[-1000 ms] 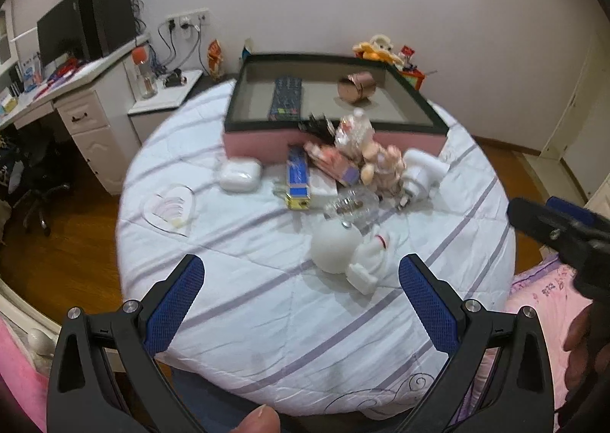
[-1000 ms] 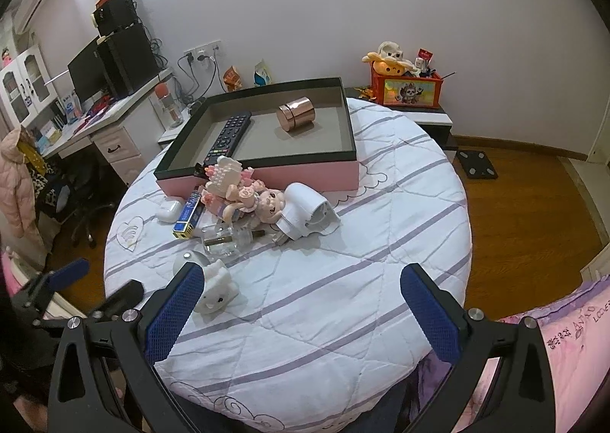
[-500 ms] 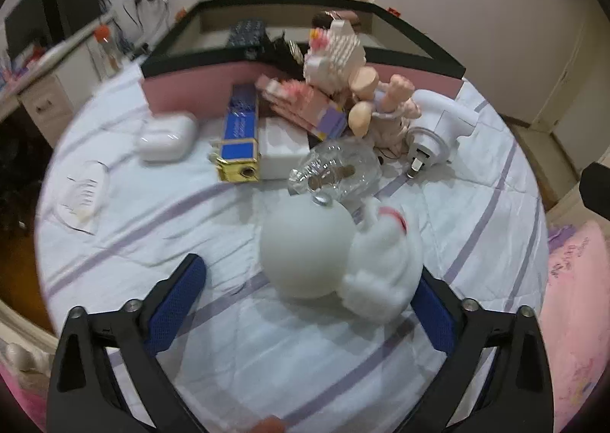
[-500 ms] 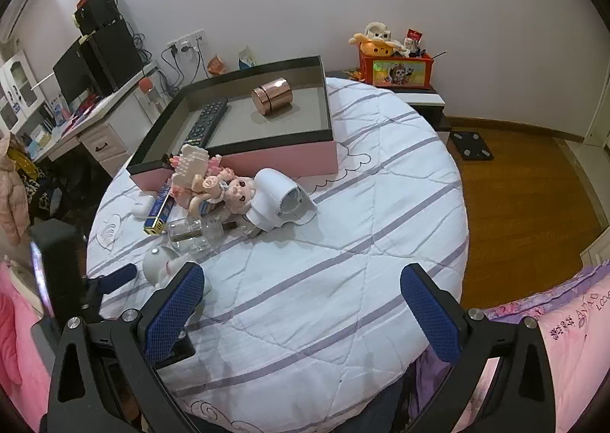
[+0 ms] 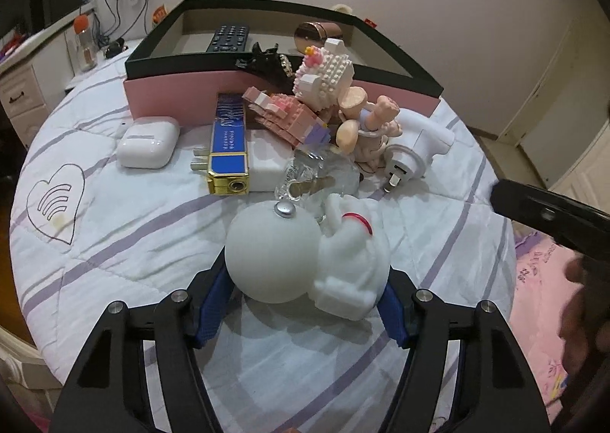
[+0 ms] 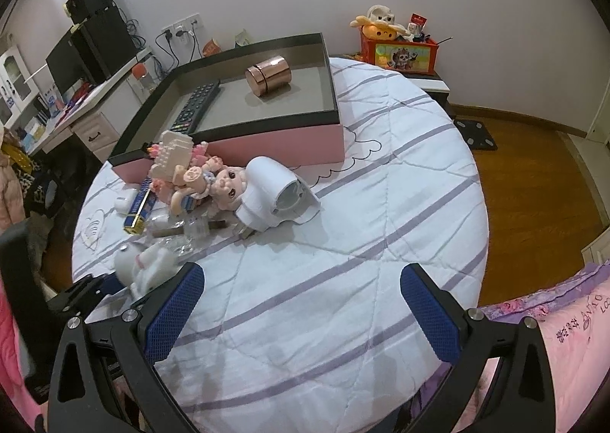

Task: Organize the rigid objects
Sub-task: 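Grasp the white astronaut figure with the left tool while the right tool grasps the white plug device, then lower the astronaut into the box with the left tool while the right tool drops the plug device in, then withdraw both tools from the box toward the earbud case and pig figurine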

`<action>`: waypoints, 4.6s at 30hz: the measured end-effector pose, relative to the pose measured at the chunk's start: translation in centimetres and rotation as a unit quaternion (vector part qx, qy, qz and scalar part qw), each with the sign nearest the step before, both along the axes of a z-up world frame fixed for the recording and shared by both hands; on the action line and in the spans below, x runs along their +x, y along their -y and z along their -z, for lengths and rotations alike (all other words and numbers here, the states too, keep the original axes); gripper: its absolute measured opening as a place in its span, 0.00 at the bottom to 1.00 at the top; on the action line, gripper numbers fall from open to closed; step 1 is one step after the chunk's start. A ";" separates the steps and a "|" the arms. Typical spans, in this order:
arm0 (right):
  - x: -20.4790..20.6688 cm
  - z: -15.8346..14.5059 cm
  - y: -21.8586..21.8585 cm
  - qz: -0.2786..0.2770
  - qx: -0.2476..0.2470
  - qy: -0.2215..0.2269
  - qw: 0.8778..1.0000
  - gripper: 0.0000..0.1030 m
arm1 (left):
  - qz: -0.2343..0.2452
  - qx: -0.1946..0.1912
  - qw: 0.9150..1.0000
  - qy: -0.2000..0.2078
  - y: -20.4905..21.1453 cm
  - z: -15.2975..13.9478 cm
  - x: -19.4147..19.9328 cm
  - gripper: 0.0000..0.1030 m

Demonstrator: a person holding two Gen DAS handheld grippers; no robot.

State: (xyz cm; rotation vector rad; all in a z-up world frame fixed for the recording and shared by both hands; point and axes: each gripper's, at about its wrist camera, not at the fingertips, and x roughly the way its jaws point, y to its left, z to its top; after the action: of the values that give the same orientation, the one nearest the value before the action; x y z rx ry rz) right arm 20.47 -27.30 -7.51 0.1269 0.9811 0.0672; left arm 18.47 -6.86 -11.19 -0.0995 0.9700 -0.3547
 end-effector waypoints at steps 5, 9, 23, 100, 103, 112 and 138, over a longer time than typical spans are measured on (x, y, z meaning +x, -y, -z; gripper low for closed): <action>2.3 0.5 -0.2 -0.011 -0.028 -0.001 1.000 1.00 | -0.001 -0.002 1.000 0.005 -1.0 -0.8 -0.8 0.66; 4.2 1.4 -1.1 -0.041 -0.040 -0.008 0.998 1.00 | -0.006 -0.003 1.000 0.009 -2.0 -1.6 -1.3 0.66; 6.7 4.6 -2.7 -0.084 -0.044 -0.019 0.995 0.70 | -0.028 -0.012 0.999 0.025 -3.9 -3.6 -0.7 0.66; 2.6 -6.2 -3.0 -0.080 0.053 0.091 0.991 1.00 | -0.099 0.068 0.982 0.149 -7.4 -12.1 1.8 1.00; 0.9 -5.9 -3.4 -0.075 0.050 0.087 0.992 1.00 | -0.108 0.059 0.983 0.138 -7.5 -11.5 0.4 1.00; -1.3 -5.2 -4.7 -0.079 0.041 0.076 0.993 1.00 | -0.120 0.063 0.983 0.122 -7.4 -10.4 -2.5 1.00; 0.7 -2.6 -5.4 -0.076 0.028 0.038 0.996 1.00 | -0.136 0.099 0.983 0.078 -8.8 -6.1 0.6 1.00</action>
State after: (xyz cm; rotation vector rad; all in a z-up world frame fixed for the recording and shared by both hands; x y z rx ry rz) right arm 21.21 -21.91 -4.87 0.0991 0.9119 0.2378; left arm 19.08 1.96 -5.08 -0.0213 0.8180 -0.0117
